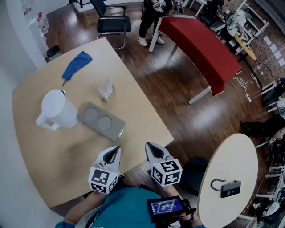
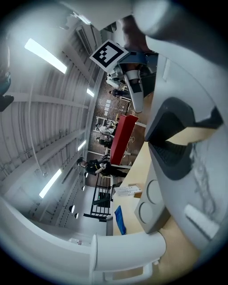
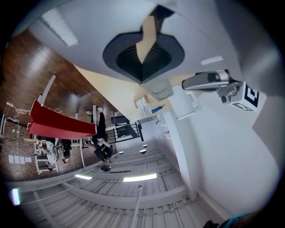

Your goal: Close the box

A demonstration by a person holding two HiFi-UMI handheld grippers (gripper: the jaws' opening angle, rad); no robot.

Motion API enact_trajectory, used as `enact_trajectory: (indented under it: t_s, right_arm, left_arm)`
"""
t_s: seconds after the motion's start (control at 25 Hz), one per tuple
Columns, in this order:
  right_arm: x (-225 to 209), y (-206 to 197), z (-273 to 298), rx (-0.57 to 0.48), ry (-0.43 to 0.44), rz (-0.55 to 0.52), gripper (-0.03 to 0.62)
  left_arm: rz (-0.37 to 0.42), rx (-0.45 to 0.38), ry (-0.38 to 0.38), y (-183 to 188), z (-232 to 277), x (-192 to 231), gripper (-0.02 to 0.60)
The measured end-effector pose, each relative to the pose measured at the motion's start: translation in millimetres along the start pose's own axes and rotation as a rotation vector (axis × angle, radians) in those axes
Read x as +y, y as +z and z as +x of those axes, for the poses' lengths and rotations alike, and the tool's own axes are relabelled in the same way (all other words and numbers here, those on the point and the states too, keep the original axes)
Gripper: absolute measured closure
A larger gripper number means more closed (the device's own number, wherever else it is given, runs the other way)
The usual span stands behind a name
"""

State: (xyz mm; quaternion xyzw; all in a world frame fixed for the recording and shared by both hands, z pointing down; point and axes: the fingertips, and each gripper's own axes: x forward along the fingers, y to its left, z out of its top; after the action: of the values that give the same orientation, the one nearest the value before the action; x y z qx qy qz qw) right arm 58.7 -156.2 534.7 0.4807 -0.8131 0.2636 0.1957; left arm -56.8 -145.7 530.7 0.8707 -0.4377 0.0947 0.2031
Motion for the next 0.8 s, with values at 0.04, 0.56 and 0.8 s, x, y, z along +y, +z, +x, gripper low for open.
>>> enact_trajectory:
  t_s: [0.04,0.56,0.8]
  right_arm:
    - [-3,-2,-12,-0.012,-0.001,-0.007,0.602]
    - [-57,-70,-198,-0.161,-0.056,-0.066,0.602]
    - [-77,-113,-260,-0.177,-0.112,-0.011,0.602]
  left_arm:
    - [0.009,-0.005,0.0,1,-2,-12,0.589]
    - [0.087,0.003,-0.027,-46,-37,-207,0.589]
    - [0.159,0.016,-0.078,-49,-47,-266,0.589]
